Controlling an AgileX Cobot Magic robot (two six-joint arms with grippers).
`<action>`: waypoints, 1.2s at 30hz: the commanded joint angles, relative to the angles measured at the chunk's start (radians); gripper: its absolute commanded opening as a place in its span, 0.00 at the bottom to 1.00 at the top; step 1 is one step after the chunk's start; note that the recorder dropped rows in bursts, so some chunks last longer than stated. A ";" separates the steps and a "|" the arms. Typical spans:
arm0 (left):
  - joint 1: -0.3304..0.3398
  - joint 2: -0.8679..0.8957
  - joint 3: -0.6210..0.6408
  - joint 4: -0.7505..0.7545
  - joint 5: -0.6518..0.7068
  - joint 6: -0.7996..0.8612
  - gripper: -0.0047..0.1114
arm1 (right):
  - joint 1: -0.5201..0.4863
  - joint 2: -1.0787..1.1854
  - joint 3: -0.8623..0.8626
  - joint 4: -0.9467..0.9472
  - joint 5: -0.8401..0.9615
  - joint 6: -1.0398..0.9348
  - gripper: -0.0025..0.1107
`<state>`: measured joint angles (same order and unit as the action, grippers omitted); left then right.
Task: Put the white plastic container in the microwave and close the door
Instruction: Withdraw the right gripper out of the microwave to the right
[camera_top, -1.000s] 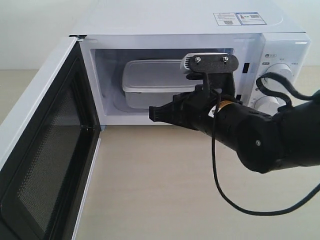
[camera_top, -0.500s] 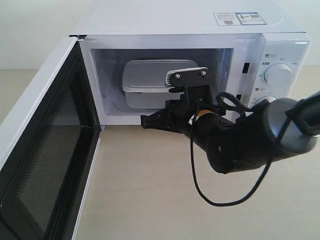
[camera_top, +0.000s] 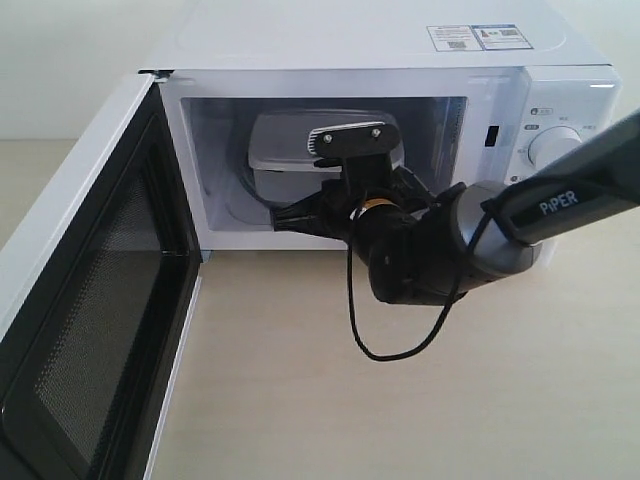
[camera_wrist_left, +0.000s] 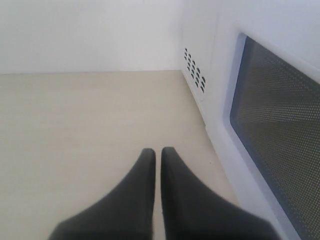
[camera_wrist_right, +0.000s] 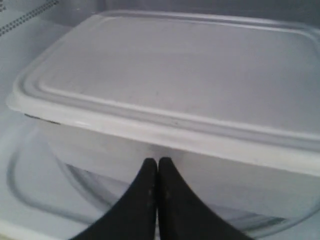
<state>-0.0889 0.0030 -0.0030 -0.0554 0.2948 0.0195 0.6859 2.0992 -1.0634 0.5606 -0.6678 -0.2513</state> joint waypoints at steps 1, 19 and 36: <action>-0.003 -0.003 0.003 -0.004 -0.001 -0.011 0.08 | -0.025 0.006 -0.029 0.006 -0.001 -0.009 0.02; -0.003 -0.003 0.003 -0.004 -0.001 -0.011 0.08 | 0.024 -0.191 0.076 0.018 0.259 -0.013 0.02; -0.003 -0.003 0.003 -0.004 -0.001 -0.011 0.08 | 0.022 -0.764 0.174 0.010 1.063 -0.031 0.02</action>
<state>-0.0889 0.0030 -0.0030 -0.0554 0.2948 0.0195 0.7077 1.4158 -0.8960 0.5824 0.3121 -0.2870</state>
